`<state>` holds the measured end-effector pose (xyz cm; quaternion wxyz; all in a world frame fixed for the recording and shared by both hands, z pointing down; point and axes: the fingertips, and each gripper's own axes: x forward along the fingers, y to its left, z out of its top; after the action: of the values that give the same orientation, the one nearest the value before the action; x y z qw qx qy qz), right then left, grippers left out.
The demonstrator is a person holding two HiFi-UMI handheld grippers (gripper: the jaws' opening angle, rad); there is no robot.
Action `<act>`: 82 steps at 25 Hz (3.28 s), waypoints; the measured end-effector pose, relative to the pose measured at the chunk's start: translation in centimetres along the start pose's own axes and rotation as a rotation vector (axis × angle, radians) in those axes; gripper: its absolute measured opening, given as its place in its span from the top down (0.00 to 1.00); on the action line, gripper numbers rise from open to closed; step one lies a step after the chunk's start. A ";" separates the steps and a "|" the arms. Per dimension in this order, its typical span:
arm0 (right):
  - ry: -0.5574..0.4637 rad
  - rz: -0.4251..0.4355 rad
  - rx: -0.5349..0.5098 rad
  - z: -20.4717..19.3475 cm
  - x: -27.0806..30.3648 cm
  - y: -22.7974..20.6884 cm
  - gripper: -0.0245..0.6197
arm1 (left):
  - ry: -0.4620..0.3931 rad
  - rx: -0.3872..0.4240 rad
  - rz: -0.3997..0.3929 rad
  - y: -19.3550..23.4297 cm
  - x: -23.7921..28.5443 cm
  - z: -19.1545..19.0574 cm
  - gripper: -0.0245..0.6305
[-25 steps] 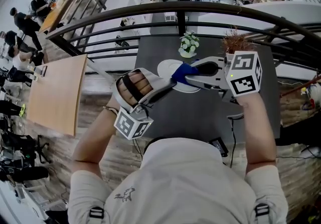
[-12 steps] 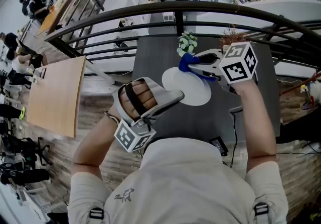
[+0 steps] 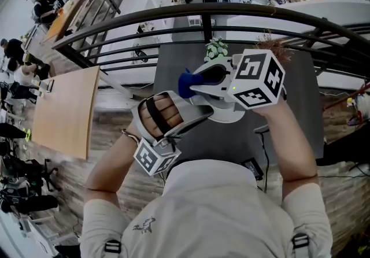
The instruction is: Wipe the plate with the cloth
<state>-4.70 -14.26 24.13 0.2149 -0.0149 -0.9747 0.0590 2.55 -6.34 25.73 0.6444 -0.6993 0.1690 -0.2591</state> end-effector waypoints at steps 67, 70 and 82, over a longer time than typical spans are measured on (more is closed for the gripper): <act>-0.087 -0.112 0.068 0.4 -5.3 -2.8 0.86 | -0.003 0.091 0.069 4.6 -2.1 0.7 0.92; -0.084 -0.129 -0.007 1.9 -4.9 -1.2 0.86 | 0.014 0.090 0.068 4.8 -1.9 -0.1 0.92; -0.108 -0.059 0.010 0.3 -4.1 1.6 0.86 | 0.097 -0.021 -0.015 1.3 -0.3 -4.5 0.91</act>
<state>-1.08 -12.97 21.97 0.1636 0.0179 -0.9846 0.0584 -0.17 -9.95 24.60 0.6260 -0.6940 0.1975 -0.2957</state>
